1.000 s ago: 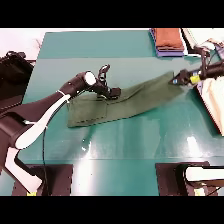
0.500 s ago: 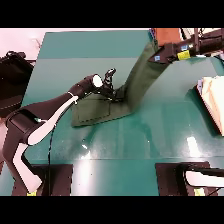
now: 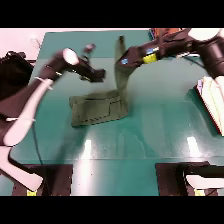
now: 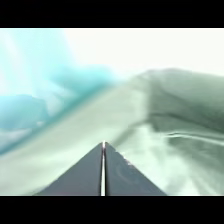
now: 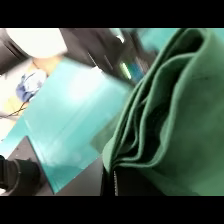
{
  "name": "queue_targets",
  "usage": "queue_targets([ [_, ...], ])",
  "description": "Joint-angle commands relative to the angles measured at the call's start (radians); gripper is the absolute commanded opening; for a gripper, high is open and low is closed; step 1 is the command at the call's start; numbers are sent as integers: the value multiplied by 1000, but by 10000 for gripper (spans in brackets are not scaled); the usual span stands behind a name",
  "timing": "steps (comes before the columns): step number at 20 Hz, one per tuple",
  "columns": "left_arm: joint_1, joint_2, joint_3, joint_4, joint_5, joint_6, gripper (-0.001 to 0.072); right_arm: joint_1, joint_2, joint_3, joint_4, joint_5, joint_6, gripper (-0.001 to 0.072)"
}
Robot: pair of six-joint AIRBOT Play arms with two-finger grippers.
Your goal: Fold the shirts.
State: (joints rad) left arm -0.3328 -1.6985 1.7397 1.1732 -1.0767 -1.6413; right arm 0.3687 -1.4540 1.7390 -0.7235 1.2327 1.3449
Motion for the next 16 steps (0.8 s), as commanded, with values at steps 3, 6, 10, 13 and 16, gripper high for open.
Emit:
queue_targets([
  [3,278,282,17,182,-90,1,23,270,-165,2,137,-277,-46,22],
  [6,363,383,17,182,-85,1,22,395,-284,37,229,-365,-125,388],
  [10,360,408,15,170,-118,27,22,337,-270,19,109,-330,-121,385],
  [13,315,408,13,169,-112,47,22,183,-160,-174,2,-270,-75,385],
  [16,254,408,13,169,-82,53,22,-8,-65,-406,-74,-227,-50,394],
])
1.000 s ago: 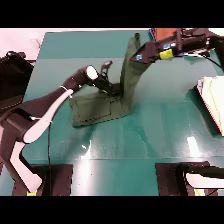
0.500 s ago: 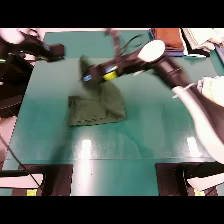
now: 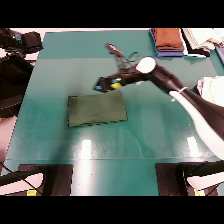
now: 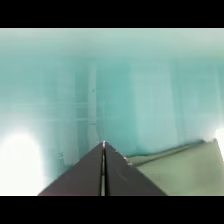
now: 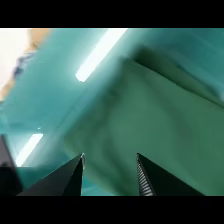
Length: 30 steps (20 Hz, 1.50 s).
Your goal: Fold the shirts.
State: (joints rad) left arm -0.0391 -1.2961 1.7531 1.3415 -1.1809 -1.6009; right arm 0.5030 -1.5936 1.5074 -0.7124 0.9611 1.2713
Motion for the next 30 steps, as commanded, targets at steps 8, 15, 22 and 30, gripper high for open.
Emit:
queue_targets([
  [8,-92,3,0,-17,64,13,22,-331,-18,-402,74,65,47,620],
  [15,-92,3,0,-45,63,12,22,-117,-217,-240,206,38,3,478],
  [22,-92,3,0,-93,60,12,21,-60,-233,-29,78,-66,5,17],
  [30,-203,3,0,-90,86,13,21,-539,30,-5,-224,41,61,17],
])
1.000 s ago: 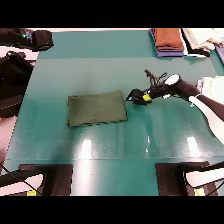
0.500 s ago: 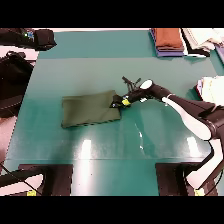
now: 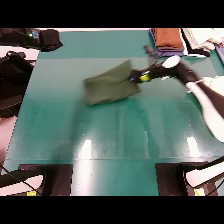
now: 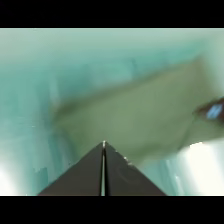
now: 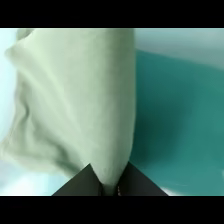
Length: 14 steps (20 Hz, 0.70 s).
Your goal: Fold the shirts.
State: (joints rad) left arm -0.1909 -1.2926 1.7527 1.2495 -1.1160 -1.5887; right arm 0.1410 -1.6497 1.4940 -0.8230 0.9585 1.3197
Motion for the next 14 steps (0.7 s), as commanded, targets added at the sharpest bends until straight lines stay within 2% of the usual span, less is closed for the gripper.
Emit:
queue_targets([
  [1,-76,0,0,2,30,1,22,-255,113,8,-125,47,12,17],
  [6,-155,0,0,1,45,0,22,-645,187,8,-119,6,7,17],
  [9,-175,0,0,0,45,-3,22,-791,190,8,-112,-16,6,17],
  [10,-175,0,0,0,45,-11,22,-875,190,9,-111,-77,-24,16],
  [14,-175,0,0,0,30,-11,22,-858,212,43,-113,-146,-53,17],
])
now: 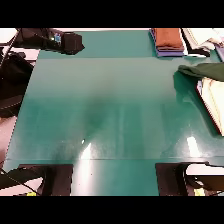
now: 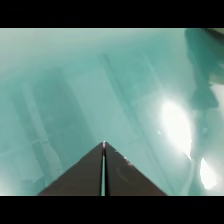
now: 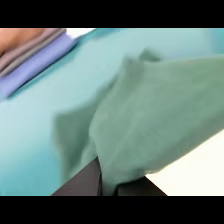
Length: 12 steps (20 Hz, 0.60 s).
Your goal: Fold the shirts.
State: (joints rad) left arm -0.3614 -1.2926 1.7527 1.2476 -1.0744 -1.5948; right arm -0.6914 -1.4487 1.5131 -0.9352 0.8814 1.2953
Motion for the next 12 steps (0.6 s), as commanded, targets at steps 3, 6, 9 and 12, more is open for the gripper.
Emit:
queue_targets([
  [3,-4,0,0,2,-32,-5,22,-27,10,138,-3,-58,-59,17],
  [6,-4,0,0,2,-37,-3,22,-35,10,228,-3,-49,-67,17],
  [9,-4,0,0,2,-45,-3,22,-35,10,307,-13,19,-90,17],
  [12,-4,0,0,2,-48,-2,22,-36,12,377,-118,171,-92,17],
])
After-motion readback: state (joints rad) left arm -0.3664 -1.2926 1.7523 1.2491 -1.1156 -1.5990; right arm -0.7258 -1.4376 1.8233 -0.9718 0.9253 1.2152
